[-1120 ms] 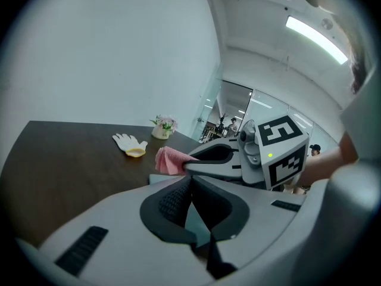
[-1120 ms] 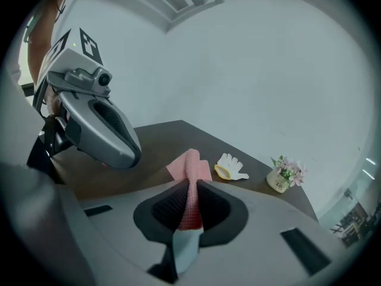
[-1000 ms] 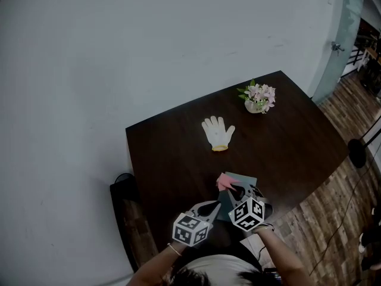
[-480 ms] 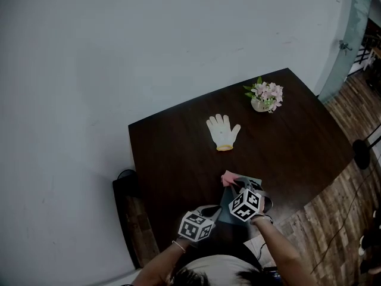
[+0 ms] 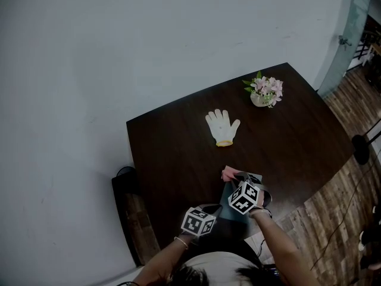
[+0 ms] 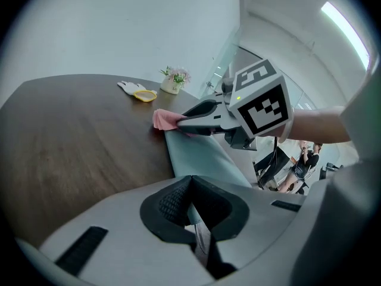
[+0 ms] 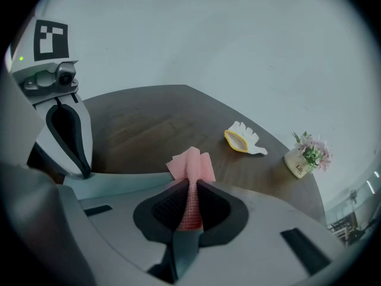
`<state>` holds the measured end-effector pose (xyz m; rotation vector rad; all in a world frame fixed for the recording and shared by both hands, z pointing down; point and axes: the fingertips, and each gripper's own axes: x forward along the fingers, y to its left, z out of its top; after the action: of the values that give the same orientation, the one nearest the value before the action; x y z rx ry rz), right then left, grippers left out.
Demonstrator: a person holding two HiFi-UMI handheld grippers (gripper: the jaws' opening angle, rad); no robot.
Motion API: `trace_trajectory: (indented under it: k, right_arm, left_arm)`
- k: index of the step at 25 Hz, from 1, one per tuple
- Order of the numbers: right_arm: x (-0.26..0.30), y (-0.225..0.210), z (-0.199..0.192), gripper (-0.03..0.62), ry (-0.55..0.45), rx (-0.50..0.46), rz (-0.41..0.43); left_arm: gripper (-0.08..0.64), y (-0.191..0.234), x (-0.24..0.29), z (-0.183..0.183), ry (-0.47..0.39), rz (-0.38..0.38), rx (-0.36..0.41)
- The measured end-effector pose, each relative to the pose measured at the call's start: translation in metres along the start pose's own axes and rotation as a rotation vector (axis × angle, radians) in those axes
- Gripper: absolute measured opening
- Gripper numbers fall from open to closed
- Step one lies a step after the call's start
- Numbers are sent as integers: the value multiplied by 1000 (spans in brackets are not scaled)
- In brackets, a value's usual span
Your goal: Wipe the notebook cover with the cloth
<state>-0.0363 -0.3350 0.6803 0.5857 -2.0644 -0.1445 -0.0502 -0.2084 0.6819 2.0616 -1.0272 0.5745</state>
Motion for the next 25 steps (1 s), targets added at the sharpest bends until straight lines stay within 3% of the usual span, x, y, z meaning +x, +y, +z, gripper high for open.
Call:
trace_trajectory:
  k: [25]
  right_arm:
    - [-40, -24, -82, 40, 94, 185, -111]
  left_arm:
    - [18, 0, 0, -3, 13, 2, -5]
